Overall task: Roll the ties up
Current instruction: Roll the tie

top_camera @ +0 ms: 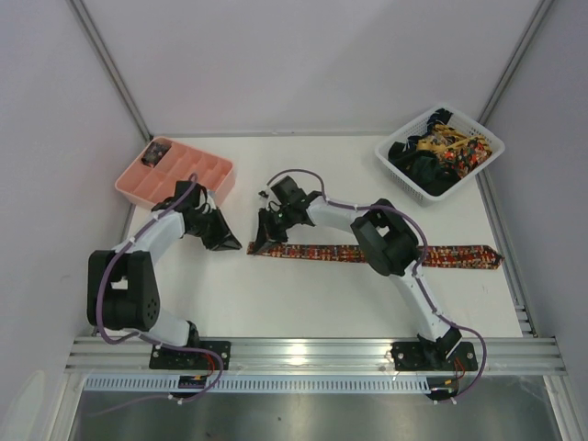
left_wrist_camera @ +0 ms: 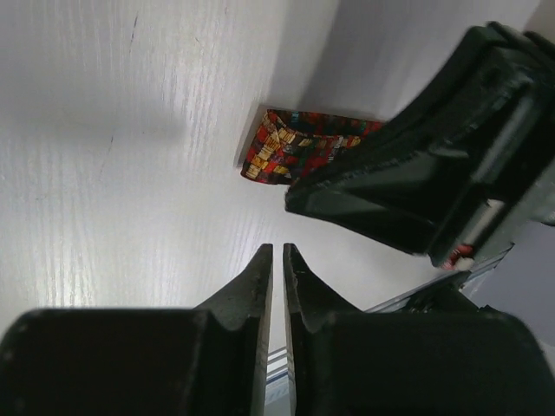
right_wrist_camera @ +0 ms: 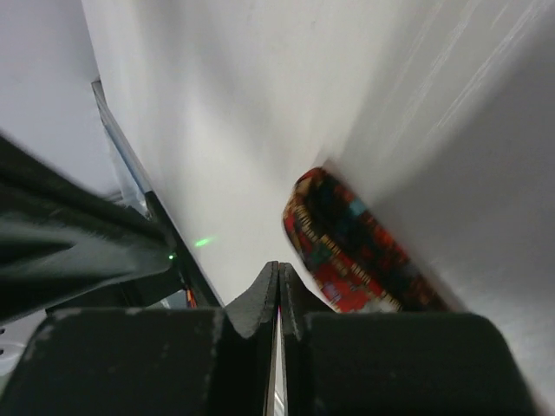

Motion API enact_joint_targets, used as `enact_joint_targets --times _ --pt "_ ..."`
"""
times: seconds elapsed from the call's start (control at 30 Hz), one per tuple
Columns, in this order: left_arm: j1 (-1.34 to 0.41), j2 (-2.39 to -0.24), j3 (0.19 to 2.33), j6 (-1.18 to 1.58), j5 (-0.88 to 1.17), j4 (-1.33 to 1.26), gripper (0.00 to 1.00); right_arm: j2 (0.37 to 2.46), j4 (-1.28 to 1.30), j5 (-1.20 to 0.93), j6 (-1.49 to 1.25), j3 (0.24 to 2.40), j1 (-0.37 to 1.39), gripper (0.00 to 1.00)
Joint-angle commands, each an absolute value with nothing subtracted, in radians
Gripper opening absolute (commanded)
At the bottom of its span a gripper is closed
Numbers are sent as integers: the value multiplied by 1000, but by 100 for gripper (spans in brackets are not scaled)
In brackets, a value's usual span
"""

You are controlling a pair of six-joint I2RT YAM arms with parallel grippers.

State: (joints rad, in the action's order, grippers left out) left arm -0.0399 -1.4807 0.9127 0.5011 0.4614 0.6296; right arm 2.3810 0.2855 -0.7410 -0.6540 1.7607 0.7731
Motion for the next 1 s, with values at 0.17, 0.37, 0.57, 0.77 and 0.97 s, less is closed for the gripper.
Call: enact_joint_targets --times 0.17,0.37,0.57,0.77,0.97 --pt "-55 -1601 1002 442 522 568 20 2240 368 -703 -584 1720 738 7" --pt "-67 -1678 1058 408 525 552 26 2281 373 -664 -551 1697 706 7" --pt "-75 -1743 1081 387 512 542 40 2376 382 -650 -509 1709 692 6" --pt "-109 -1782 1094 361 483 526 55 2378 400 -655 -488 1721 683 6" --pt "-117 -1702 1098 373 368 583 50 2300 423 -646 -499 1761 664 7"
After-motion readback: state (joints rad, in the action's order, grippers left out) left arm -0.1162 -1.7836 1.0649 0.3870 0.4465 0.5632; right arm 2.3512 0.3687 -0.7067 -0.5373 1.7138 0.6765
